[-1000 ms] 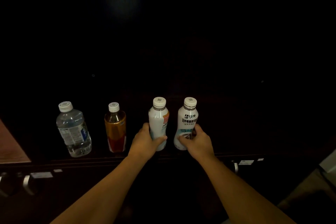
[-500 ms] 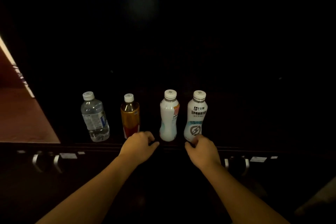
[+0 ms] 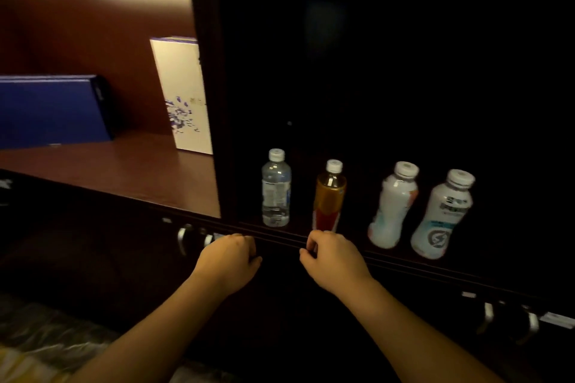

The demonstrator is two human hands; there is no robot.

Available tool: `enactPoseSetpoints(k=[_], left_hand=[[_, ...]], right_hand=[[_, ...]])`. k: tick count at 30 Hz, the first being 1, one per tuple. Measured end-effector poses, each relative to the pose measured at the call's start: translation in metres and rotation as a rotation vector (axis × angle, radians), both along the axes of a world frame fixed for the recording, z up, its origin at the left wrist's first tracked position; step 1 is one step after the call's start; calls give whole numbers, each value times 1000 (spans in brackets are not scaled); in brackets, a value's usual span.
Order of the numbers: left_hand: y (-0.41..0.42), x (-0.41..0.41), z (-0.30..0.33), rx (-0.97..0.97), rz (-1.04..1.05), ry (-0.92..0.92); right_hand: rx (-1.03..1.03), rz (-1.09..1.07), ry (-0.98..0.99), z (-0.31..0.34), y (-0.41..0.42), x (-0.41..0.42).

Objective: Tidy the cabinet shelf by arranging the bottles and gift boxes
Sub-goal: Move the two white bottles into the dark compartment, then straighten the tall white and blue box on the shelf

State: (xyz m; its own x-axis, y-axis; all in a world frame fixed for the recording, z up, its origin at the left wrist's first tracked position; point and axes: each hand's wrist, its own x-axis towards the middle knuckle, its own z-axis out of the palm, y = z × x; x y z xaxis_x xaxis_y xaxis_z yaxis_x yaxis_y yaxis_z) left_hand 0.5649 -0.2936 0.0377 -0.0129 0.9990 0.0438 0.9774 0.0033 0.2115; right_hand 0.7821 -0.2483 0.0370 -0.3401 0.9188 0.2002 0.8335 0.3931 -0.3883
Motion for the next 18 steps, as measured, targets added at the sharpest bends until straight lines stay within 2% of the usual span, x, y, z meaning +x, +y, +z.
enactPoseSetpoints(k=[9,18], left_hand=[[-37,-189,15,76,132,1],[-16,-343,34,105,132,43]], right_hand=[[62,122,-65,14,-34,-205],[40,25,-94,33,-15,-344]])
